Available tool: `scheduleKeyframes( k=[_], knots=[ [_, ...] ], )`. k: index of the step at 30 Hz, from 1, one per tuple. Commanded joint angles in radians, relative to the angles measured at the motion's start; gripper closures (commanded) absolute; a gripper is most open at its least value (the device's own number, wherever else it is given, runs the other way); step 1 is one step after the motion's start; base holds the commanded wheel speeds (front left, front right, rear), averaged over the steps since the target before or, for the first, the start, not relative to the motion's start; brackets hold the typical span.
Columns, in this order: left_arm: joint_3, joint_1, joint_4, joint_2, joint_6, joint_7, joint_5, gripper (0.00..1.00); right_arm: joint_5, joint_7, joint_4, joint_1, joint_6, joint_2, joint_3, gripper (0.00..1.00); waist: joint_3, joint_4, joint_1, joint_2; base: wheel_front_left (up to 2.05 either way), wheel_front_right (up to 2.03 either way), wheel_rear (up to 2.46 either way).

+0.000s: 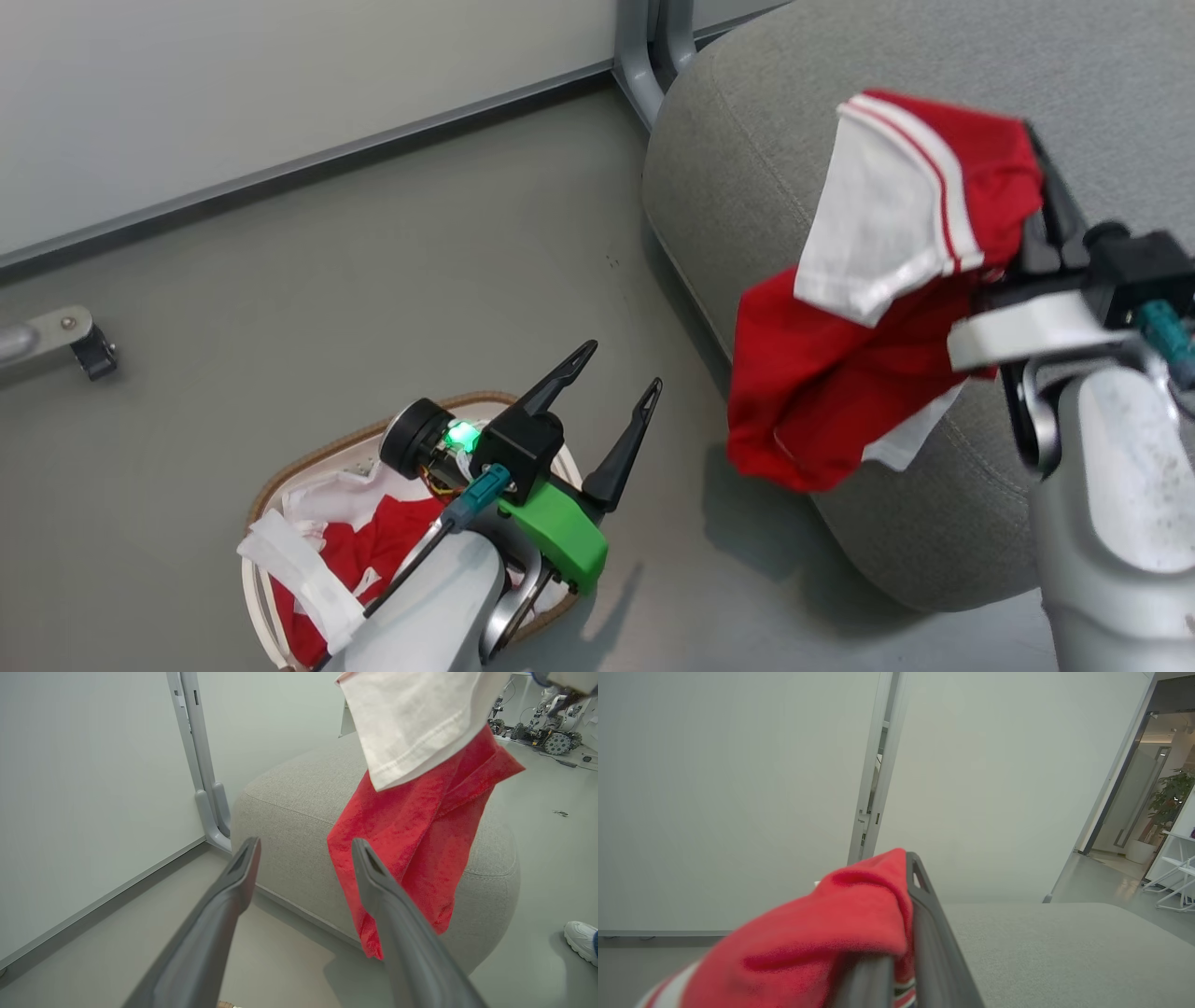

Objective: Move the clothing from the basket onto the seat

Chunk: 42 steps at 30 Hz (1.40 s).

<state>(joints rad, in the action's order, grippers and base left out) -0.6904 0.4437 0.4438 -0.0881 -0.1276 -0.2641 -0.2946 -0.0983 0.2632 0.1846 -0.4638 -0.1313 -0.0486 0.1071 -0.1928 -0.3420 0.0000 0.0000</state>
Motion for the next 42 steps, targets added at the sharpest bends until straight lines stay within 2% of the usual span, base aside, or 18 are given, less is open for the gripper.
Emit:
scheduleKeyframes(
  k=[1, 7, 15, 19, 23, 25, 29, 36, 37, 38, 39, 42],
  knots=[
    [-0.004, 0.016, -0.002, -0.010, -0.003, -0.001, 0.011, 0.00, -0.022, 0.002, 0.008, -0.063, 0.001, -0.003, 0.012, 1.00, -0.051, 0.031, 0.0000, 0.0000, 0.00, 0.00, 0.00],
    [-0.017, 0.053, -0.013, -0.018, -0.004, -0.001, 0.026, 0.00, -0.063, 0.002, 0.089, -0.339, 0.001, -0.068, 0.077, 1.00, -0.142, 0.069, 0.0000, 0.0000, 0.00, 0.00, 0.00],
    [-0.043, 0.107, -0.044, -0.035, -0.004, -0.001, 0.051, 0.00, -0.098, -0.009, 0.293, -0.666, 0.001, -0.238, 0.171, 1.00, -0.275, 0.138, 0.0000, 0.0000, 0.00, 0.00, 0.00],
    [-0.056, 0.135, -0.054, -0.042, -0.003, -0.001, 0.069, 0.00, -0.126, -0.028, 0.401, -0.773, 0.001, -0.316, 0.217, 1.00, -0.335, 0.172, 0.0000, 0.0000, 0.00, 0.00, 0.00],
    [-0.065, 0.158, -0.065, -0.046, -0.003, -0.001, 0.084, 0.00, -0.172, -0.027, 0.489, -0.797, 0.001, -0.371, 0.268, 1.00, -0.385, 0.200, 0.0000, 0.0000, 0.00, 0.00, 0.00],
    [-0.066, 0.165, -0.069, -0.047, -0.003, -0.001, 0.086, 0.00, -0.203, -0.023, 0.525, -0.776, 0.001, -0.385, 0.305, 1.00, -0.403, 0.211, 0.0000, 0.0000, 0.00, 0.00, 0.00],
    [-0.065, 0.168, -0.072, -0.056, 0.003, -0.001, 0.090, 0.00, -0.249, -0.021, 0.604, -0.727, 0.001, -0.373, 0.394, 1.00, -0.433, 0.217, 0.0000, 0.0000, 0.00, 0.00, 0.00],
    [-0.062, 0.168, -0.075, -0.072, 0.010, -0.001, 0.087, 0.00, -0.343, -0.008, 0.693, -0.640, 0.001, -0.311, 0.505, 1.00, -0.447, 0.209, 0.0000, 0.0000, 0.00, 0.00, 0.00],
    [-0.062, 0.168, -0.075, -0.073, 0.012, -0.001, 0.086, 0.00, -0.353, -0.006, 0.700, -0.633, 0.001, -0.302, 0.520, 0.69, -0.446, 0.206, 0.0000, 0.0000, 0.00, 0.00, 0.00],
    [-0.061, 0.169, -0.076, -0.074, 0.013, -0.001, 0.086, 0.00, -0.364, -0.003, 0.706, -0.629, 0.001, -0.292, 0.530, 0.47, -0.444, 0.201, 0.0000, 0.0000, 0.00, 0.00, 0.00],
    [-0.061, 0.170, -0.076, -0.074, 0.012, -0.001, 0.086, 0.00, -0.371, -0.002, 0.708, -0.625, 0.001, -0.284, 0.537, 0.00, -0.442, 0.198, 0.0000, 0.0000, 0.00, 0.00, 0.00],
    [-0.056, 0.161, -0.079, -0.075, 0.014, -0.001, 0.077, 0.00, -0.396, 0.001, 0.718, -0.600, 0.001, -0.248, 0.537, 0.00, -0.427, 0.184, 0.0000, 0.0000, 0.00, 0.00, 0.00]
  ],
)
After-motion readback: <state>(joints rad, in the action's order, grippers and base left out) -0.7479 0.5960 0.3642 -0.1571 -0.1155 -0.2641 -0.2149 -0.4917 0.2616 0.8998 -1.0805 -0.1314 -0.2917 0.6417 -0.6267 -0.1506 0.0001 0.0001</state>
